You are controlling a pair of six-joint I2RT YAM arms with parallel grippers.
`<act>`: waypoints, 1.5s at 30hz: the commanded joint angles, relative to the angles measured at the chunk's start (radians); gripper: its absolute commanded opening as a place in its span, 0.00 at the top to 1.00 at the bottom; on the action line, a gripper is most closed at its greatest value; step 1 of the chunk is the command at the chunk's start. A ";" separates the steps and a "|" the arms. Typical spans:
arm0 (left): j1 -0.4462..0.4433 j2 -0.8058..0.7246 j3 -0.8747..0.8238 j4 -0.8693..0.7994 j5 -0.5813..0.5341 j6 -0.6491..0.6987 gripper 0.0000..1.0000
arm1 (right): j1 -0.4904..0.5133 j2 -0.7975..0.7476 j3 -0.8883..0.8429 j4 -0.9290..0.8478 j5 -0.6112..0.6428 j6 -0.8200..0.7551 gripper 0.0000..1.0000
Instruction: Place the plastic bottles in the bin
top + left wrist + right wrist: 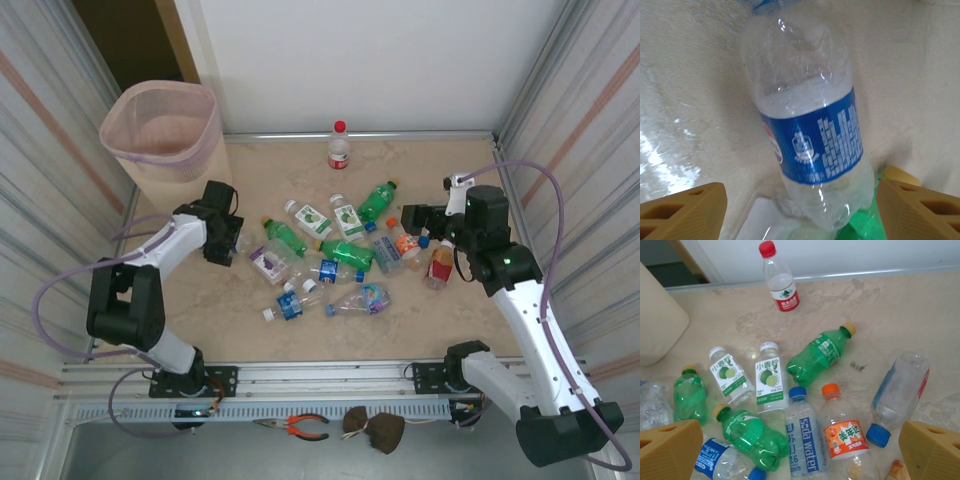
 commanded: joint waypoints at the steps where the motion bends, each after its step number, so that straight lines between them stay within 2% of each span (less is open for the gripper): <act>1: 0.012 0.030 0.012 0.033 0.011 -0.059 0.21 | 0.008 -0.022 0.030 -0.010 0.025 -0.022 0.01; 16: 0.034 0.174 0.073 0.017 0.025 -0.117 0.22 | 0.008 -0.012 0.037 -0.008 0.042 -0.042 0.01; 24: 0.040 0.185 0.061 0.022 0.018 -0.142 0.29 | 0.008 -0.015 0.039 -0.011 0.041 -0.043 0.01; 36: 0.044 0.123 0.031 0.013 -0.034 -0.167 0.44 | 0.009 -0.031 0.038 -0.021 0.041 -0.041 0.01; 45: 0.045 0.027 -0.005 -0.018 -0.071 -0.189 0.48 | 0.008 -0.048 0.032 -0.019 0.036 -0.031 0.01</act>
